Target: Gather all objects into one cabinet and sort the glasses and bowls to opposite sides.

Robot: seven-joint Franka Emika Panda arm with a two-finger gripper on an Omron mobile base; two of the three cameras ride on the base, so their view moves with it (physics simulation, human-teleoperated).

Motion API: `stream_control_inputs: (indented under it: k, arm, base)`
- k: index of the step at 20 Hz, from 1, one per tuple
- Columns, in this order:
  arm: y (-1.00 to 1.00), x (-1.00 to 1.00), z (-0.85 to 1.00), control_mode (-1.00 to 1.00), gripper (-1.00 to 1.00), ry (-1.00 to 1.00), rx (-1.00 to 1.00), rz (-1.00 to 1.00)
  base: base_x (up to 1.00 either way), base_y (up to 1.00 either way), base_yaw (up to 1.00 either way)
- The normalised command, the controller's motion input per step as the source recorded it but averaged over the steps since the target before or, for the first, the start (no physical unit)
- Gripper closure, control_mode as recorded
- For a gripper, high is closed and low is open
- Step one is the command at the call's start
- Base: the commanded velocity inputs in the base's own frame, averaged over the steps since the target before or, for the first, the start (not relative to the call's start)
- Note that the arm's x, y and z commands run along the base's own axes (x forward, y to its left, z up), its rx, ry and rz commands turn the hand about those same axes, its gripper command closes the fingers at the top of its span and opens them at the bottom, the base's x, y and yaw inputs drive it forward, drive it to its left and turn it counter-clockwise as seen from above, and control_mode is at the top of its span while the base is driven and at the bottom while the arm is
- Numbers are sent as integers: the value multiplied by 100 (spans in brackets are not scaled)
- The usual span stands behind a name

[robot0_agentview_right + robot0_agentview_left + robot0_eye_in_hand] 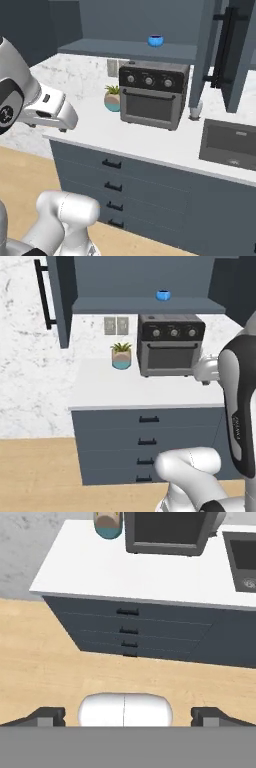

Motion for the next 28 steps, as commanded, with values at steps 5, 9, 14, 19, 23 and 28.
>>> stream_control_inputs:
  k: [5,9,14,19,23,28]
  arm:
    - [0,0,0,100,-100,0,0,0]
    - [0,0,0,100,-100,0,0,0]
    - [0,0,0,100,-100,0,0,0]
    - [0,0,0,100,-100,0,0,0]
    - [0,0,0,100,-100,0,0,0]
    - [0,0,0,100,-100,0,0,0]
  base:
    - [59,-20,-21]
    - [59,-6,-5]
    - [44,-26,-4]
    - [15,-13,-21]
    - [23,-11,-22]
    - [33,-20,-11]
